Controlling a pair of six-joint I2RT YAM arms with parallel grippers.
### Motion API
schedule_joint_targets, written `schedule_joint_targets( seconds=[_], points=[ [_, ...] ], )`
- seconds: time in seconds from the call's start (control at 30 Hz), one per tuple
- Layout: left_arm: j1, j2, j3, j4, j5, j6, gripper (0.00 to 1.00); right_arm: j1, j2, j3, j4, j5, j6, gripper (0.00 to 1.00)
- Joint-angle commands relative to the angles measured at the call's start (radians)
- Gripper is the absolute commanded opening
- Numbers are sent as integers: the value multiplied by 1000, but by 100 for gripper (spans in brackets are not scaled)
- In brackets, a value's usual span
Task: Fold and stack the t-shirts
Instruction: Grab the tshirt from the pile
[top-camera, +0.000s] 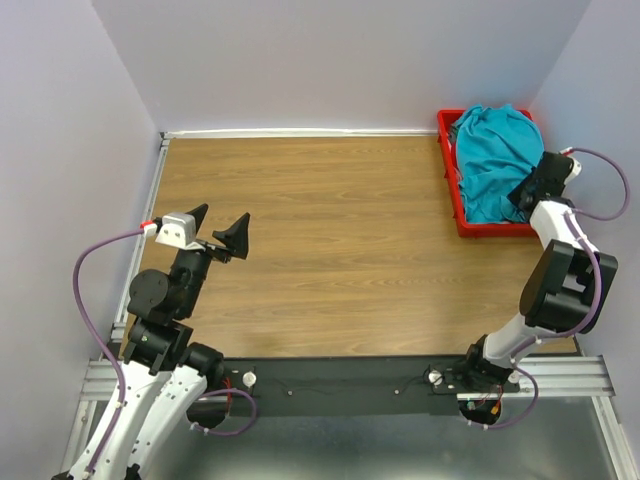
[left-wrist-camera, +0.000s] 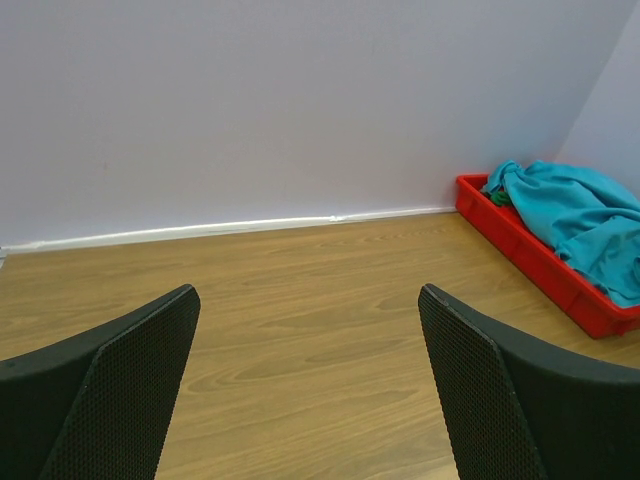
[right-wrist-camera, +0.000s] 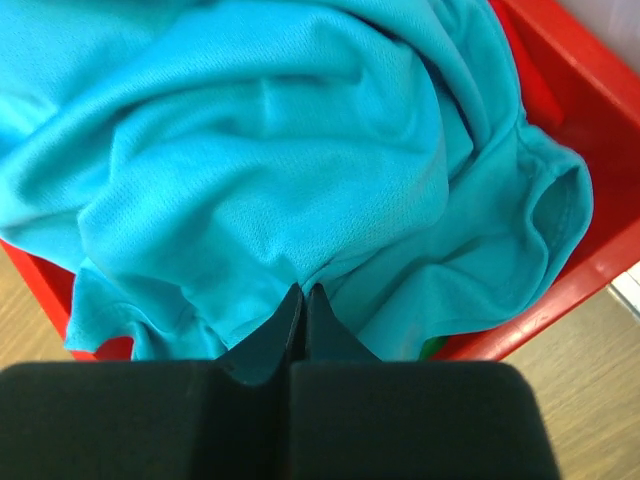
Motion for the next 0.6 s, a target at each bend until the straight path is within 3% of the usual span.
schedule_joint_targets(
  seconds=[0.0,0.23,0.43,0.57],
  points=[
    [-3,-4,-1,15,-17,11,99,-7,-33,-31,13,-19,9,1],
    [-3,-3,4,15,-20,11,99,24,-189,63,-47,-105,26,0],
    [-5,-1,2,13,-42,11,99,214,-235,308,-154,-48,-35,1],
    [-2,0,5,9,-52,10,99,410,-205,468,-158,-152,-8,0]
  ],
)
